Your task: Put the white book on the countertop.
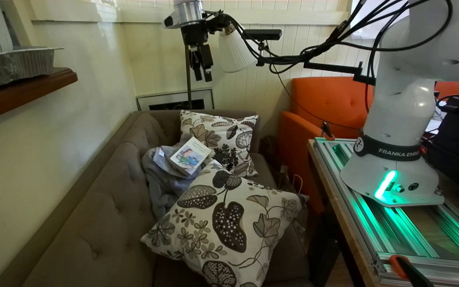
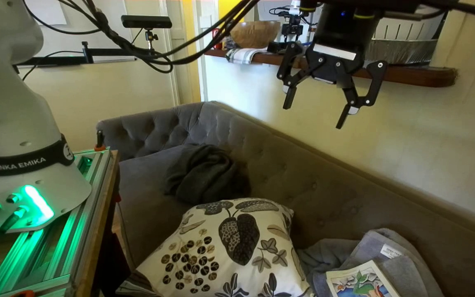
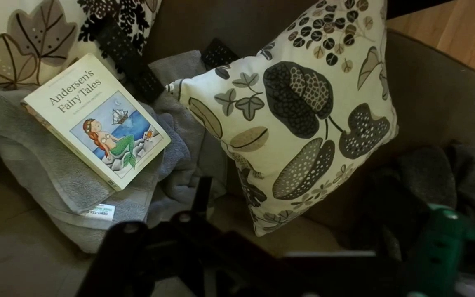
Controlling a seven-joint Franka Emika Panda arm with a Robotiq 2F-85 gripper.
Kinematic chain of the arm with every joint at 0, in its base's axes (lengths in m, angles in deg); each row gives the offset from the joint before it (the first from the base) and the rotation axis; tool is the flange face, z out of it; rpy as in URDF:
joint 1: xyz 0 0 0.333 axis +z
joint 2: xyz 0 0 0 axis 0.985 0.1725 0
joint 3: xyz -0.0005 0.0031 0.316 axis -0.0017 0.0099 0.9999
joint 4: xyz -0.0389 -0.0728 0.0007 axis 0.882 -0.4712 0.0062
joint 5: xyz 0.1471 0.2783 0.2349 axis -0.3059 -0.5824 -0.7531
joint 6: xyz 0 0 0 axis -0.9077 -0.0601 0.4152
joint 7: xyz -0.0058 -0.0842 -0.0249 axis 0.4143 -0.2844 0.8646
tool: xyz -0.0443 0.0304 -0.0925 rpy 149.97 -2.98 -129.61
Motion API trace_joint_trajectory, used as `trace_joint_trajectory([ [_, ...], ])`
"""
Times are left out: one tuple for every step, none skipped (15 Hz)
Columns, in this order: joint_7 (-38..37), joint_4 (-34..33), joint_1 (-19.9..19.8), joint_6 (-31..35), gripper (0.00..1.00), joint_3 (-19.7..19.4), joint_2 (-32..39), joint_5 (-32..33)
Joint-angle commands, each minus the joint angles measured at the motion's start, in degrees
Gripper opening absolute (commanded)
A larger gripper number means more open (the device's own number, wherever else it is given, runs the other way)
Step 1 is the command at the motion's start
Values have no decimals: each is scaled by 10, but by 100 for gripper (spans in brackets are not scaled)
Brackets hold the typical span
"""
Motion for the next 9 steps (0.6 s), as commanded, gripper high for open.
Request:
trace_joint_trajectory([
  [-8, -25, -35, 40, 100, 30, 42, 18],
  [0, -39, -44, 50, 100, 37, 63, 10],
  [8, -53, -53, 77, 100, 43, 89, 14],
  [20, -68, -64, 95, 100, 50, 112, 7],
  [48, -91, -81, 99, 100, 61, 140, -10],
  [49, -111, -92, 106, 100, 68, 165, -9],
  [71, -139, -110, 111, 100, 80, 196, -20],
  [87, -166, -126, 104, 100, 91, 221, -24],
  [105, -197, -142, 96, 100, 102, 248, -31],
])
